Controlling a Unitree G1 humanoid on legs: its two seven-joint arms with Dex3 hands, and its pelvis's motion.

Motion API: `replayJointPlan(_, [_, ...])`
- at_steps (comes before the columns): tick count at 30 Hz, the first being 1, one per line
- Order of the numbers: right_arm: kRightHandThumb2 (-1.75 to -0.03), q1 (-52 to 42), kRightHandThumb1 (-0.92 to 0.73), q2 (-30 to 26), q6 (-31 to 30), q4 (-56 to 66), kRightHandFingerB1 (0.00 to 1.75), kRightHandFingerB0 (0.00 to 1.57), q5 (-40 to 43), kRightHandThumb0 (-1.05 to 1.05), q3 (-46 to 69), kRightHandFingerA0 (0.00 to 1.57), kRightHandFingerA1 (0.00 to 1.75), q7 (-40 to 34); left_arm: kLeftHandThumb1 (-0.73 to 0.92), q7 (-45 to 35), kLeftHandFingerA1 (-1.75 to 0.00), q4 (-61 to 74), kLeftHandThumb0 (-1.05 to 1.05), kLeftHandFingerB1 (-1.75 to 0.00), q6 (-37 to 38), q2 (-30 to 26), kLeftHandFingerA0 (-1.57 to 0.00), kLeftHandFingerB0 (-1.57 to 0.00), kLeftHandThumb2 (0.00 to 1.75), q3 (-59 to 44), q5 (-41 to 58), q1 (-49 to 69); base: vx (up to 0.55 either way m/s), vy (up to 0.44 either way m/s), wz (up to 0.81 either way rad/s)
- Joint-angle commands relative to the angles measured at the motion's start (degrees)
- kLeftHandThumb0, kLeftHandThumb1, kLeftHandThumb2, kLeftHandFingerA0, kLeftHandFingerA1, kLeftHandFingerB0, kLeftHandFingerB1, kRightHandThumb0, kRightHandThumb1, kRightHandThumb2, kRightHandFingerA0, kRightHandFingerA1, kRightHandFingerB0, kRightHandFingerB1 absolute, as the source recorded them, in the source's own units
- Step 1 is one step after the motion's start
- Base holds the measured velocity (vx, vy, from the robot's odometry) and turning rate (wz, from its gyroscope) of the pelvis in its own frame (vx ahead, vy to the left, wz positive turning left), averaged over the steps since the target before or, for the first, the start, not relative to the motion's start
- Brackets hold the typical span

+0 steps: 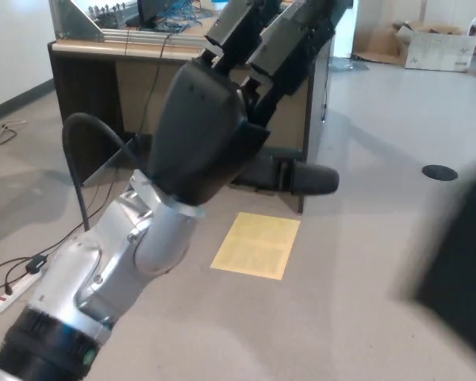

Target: A person hands over a black lunchbag to the robot and the robot uses its left hand to grab the strips of the lunchbag, the gives it back to the person.

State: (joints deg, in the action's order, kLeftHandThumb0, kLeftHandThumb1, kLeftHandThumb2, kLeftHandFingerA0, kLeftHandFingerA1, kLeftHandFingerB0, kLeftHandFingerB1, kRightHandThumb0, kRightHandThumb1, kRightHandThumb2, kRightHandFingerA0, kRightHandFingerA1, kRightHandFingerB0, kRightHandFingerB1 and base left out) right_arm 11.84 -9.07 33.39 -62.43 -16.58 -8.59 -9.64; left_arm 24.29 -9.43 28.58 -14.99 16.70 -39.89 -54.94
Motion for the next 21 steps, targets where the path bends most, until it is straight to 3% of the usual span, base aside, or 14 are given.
replayJointPlan(1, [-0.59, -2.18, -0.66, -1.48, 0.51, 0.29, 0.43, 0.51, -1.02, -0.34, -0.29, 0.58, 0.46, -1.83, 0.6, -29.17, 0.0, 22.51, -1.04, 0.0, -17.37, -7.28, 0.0, 0.0, 0.62, -3.73, 21.85, 9.93, 0.0, 0.0, 0.0])
replayJointPlan(10, [-0.59, -2.37, -0.65, -1.67, 0.52, 0.54, 0.43, 0.52, -0.21, -0.34, 0.43, 0.58, 0.46, -1.61, 0.57, -25.69, 0.0, 26.45, -0.93, 0.0, -11.22, -14.37, 0.0, 0.0, 0.58, -15.72, 29.68, 33.95, 0.0, 0.0, 0.0])
replayJointPlan(11, [-0.59, -2.75, -0.67, -2.05, 0.85, 0.67, 0.43, 0.51, -0.51, -0.36, 0.25, 0.56, 0.45, -1.64, 0.5, -24.98, -0.05, 23.37, -0.85, 0.0, -6.57, -15.84, 0.0, 0.0, 0.87, -17.9, 31.3, 40.89, 0.0, 0.0, 0.0])
replayJointPlan(12, [-0.59, -2.94, -0.67, -2.2, 1.06, 0.72, 0.43, 0.51, -0.57, -0.36, 0.23, 0.56, 0.45, -1.64, 0.5, -24.83, -0.05, 22.2, -0.85, 0.0, -4.8, -16.37, 0.0, 0.0, 0.87, -18.57, 31.99, 43.28, 0.0, 0.0, 0.0])
replayJointPlan(18, [-0.59, -3.29, -0.66, -1.61, 0.73, 0.55, 0.43, 0.52, -0.54, -0.36, 0.6, 0.57, 0.45, -3.25, 0.51, -21.38, -0.01, 12.82, -0.8, -0.02, 2.19, -15.19, 0.0, 0.0, 0.82, -22.39, 31.51, 61.51, 0.0, 0.0, 0.0])
replayJointPlan(21, [-0.59, -3.25, -0.66, -1.83, 0.89, 0.61, 0.43, 0.52, -0.63, -0.36, 0.74, 0.57, 0.45, -3.5, 0.48, -19.48, -0.1, 5.04, -0.73, -0.14, 5.14, -14.5, 0.0, -0.02, 0.83, -23.0, 29.82, 66.67, 0.0, 0.0, 0.0])
